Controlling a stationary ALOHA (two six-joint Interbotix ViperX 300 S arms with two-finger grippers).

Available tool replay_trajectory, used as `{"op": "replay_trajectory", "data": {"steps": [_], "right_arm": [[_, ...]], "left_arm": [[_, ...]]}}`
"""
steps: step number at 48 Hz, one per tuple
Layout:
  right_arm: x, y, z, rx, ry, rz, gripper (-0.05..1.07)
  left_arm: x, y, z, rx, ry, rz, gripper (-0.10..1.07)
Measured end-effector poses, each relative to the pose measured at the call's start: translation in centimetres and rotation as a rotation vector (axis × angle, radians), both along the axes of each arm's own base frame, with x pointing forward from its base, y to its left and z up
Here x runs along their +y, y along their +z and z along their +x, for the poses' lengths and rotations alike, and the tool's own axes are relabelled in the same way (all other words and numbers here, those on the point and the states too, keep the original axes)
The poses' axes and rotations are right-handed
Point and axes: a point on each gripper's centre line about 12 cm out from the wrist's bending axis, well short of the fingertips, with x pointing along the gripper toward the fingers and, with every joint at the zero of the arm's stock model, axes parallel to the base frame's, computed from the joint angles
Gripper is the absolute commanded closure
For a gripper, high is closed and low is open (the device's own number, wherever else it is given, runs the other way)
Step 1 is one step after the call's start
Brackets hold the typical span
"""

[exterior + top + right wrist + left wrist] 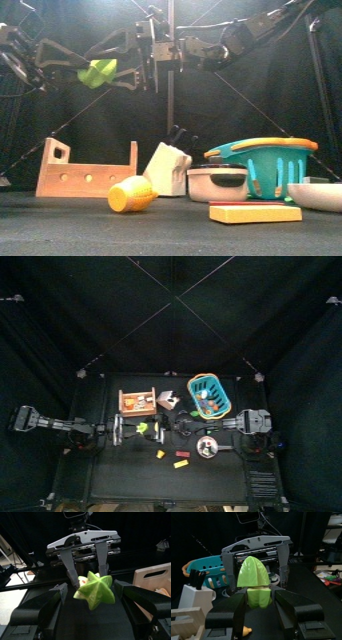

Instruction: Drop starfruit in front of toolbox

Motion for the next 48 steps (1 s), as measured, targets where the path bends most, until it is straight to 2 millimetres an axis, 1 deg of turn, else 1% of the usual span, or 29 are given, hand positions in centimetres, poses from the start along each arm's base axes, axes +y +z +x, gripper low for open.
{"op": "replay_trajectory", "data": {"steps": [18, 25, 32, 39, 48], "right_arm": [[0.0, -0.1, 0.0, 0.003, 0.001, -0.001, 0.00], [0.0, -0.6, -0.2, 0.017, 0.001, -0.002, 0.00], [0.1, -0.6, -0.6, 0.021, 0.001, -0.001, 0.00], [0.0, -0.8, -1.1, 0.029, -0.001, 0.000, 0.00], [0.2, -0.2, -3.0, 0.034, -0.001, -0.001, 0.00]], "left_arm": [[0.0, -0.1, 0.0, 0.006, 0.000, 0.000, 0.21], [0.0, -0.2, 0.0, 0.017, -0.001, -0.001, 0.21], [0.0, -0.4, 0.0, 0.034, -0.002, 0.000, 0.21], [-0.1, -0.9, 0.0, 0.069, -0.005, -0.005, 0.21], [0.3, -2.3, -0.2, 0.186, 0.029, -0.075, 0.21]]}}
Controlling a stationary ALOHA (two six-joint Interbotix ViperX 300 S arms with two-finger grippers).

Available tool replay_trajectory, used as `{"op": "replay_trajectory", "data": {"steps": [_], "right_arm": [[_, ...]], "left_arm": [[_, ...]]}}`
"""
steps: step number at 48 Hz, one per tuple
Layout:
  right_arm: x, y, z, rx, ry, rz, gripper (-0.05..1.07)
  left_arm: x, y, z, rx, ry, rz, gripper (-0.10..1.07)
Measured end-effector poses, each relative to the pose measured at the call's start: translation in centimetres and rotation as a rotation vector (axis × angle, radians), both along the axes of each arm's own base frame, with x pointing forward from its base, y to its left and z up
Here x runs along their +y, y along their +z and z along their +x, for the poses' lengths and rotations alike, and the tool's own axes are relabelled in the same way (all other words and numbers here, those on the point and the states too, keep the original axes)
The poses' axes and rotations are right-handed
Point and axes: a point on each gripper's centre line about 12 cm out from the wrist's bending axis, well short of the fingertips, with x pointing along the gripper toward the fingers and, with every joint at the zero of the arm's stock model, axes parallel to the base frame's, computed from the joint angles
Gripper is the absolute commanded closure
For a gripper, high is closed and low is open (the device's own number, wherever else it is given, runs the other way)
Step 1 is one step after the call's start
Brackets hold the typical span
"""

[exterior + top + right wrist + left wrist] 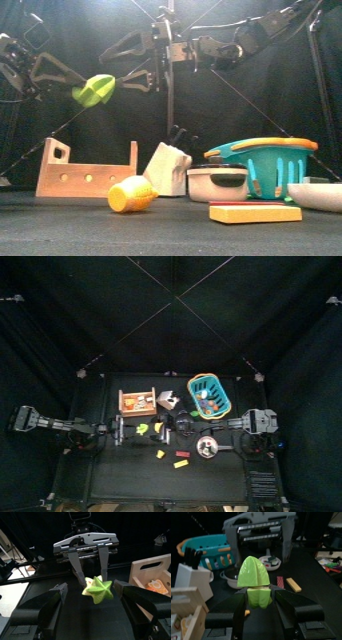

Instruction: Drop starfruit in front of toolbox

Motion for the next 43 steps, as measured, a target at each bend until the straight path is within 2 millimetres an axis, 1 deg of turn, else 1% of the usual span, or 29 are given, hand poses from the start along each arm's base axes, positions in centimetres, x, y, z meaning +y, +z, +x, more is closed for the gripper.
{"op": "replay_trajectory", "data": {"steps": [10, 18, 24, 33, 43], "right_arm": [[0.2, 0.0, -2.1, 0.018, -0.001, 0.003, 0.00], [0.3, -0.4, -2.7, 0.033, 0.004, -0.007, 0.00], [0.4, -0.9, -2.9, 0.047, 0.019, -0.027, 0.00], [0.5, -2.0, -3.8, 0.080, 0.016, -0.017, 0.00], [0.3, -2.5, -4.7, 0.097, 0.001, 0.002, 0.00]], "left_arm": [[1.0, -2.0, -0.3, 0.202, 0.085, -0.143, 0.21], [1.5, -3.2, -0.7, 0.362, 0.110, -0.195, 0.21], [1.9, -4.1, -1.1, 0.442, 0.127, -0.214, 0.21], [2.4, -5.3, -1.3, 0.514, 0.149, -0.216, 0.21], [2.7, -7.5, -1.1, 0.622, 0.148, -0.194, 0.21]]}}
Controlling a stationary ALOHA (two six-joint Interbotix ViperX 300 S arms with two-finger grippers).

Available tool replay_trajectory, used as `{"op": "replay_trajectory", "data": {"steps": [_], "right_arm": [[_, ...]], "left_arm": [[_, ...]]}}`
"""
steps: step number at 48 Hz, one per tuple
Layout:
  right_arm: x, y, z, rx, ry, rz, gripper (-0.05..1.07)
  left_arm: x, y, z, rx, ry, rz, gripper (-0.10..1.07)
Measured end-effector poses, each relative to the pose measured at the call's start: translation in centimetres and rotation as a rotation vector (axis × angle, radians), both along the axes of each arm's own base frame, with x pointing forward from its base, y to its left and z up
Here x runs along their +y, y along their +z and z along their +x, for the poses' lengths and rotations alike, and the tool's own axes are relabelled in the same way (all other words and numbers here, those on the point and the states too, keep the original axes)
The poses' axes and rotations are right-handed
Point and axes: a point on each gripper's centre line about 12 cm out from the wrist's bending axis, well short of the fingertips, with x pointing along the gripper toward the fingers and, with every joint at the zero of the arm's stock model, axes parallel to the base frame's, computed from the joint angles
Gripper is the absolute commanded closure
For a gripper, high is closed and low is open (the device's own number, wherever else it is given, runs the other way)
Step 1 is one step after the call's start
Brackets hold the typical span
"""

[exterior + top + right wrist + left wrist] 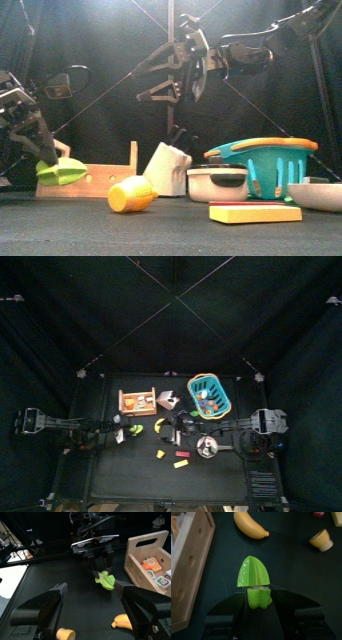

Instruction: Drop starfruit in front of toolbox

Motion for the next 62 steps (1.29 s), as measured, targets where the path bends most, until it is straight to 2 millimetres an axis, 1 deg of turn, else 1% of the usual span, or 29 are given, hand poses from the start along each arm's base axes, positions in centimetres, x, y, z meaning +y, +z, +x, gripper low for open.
{"op": "replay_trajectory", "data": {"steps": [10, 17, 29, 32, 36, 52, 62], "right_arm": [[0.0, -0.6, -0.4, 0.017, -0.002, 0.004, 0.00], [0.1, -0.8, -0.6, 0.025, 0.002, -0.002, 0.00], [0.2, -1.1, -0.7, 0.033, 0.007, -0.004, 0.00], [0.2, -1.1, -0.7, 0.033, 0.009, -0.004, 0.00], [0.2, -1.1, -0.7, 0.034, 0.007, -0.004, 0.00], [0.2, -1.3, -0.7, 0.037, 0.007, -0.004, 0.00], [0.2, -1.3, -0.7, 0.037, 0.009, -0.004, 0.00]], "left_arm": [[0.4, -1.4, 0.4, 0.048, -0.013, 0.027, 0.21], [0.5, -1.4, 0.8, 0.042, -0.014, 0.035, 0.18], [0.5, -1.6, 0.7, 0.050, -0.016, 0.034, 0.01], [0.5, -1.6, 0.7, 0.050, -0.019, 0.035, -0.02], [0.5, -1.5, 0.7, 0.046, -0.021, 0.038, -0.04], [0.5, 0.1, 0.9, -0.026, -0.029, 0.062, -0.04], [0.5, 0.7, 0.9, -0.050, -0.034, 0.070, -0.04]]}}
